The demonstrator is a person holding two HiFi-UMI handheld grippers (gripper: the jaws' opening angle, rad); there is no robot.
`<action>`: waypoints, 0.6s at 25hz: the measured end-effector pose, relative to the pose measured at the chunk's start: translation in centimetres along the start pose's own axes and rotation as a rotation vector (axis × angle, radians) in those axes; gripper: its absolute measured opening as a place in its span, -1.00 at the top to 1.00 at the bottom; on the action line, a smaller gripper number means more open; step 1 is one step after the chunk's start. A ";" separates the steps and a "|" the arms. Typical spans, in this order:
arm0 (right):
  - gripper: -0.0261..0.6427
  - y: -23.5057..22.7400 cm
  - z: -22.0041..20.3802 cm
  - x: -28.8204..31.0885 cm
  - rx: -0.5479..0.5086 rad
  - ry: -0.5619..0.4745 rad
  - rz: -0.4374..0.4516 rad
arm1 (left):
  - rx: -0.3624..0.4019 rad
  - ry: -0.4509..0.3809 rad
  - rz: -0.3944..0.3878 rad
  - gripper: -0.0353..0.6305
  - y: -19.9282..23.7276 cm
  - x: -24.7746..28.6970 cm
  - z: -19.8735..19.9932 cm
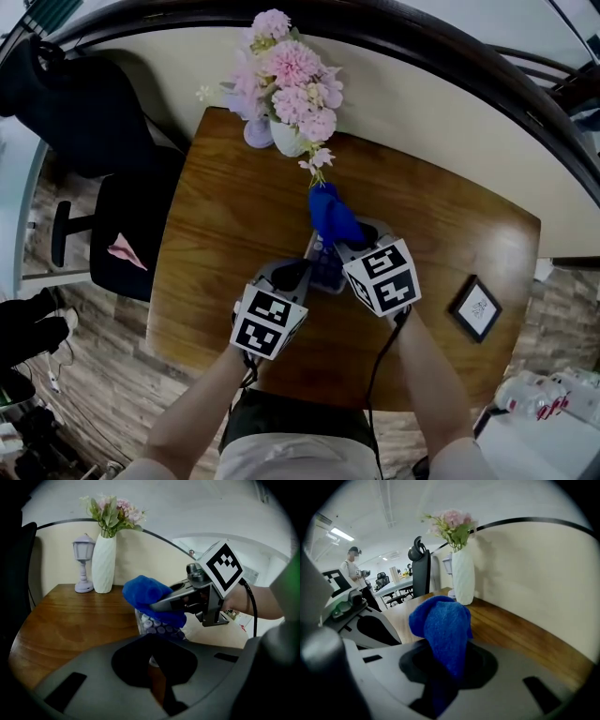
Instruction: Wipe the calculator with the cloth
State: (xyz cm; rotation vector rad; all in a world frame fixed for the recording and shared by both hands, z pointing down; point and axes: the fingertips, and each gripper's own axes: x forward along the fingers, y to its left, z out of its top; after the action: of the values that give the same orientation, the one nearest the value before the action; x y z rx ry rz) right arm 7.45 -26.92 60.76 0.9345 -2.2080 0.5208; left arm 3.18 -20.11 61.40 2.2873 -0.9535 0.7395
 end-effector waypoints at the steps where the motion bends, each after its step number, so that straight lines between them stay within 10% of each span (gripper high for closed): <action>1: 0.63 -0.3 -0.3 -0.3 0.003 0.004 -0.007 | -0.005 -0.002 -0.002 0.89 -0.1 0.0 0.0; 15: 0.63 -3.1 -5.1 -5.0 0.068 0.072 -0.092 | -0.009 0.010 -0.008 0.89 -0.1 0.2 0.1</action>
State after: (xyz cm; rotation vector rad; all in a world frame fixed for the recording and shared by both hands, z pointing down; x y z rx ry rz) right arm 14.50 -23.65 60.99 1.0321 -2.0834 0.5804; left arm 3.40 -20.24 61.47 2.2764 -0.9406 0.7405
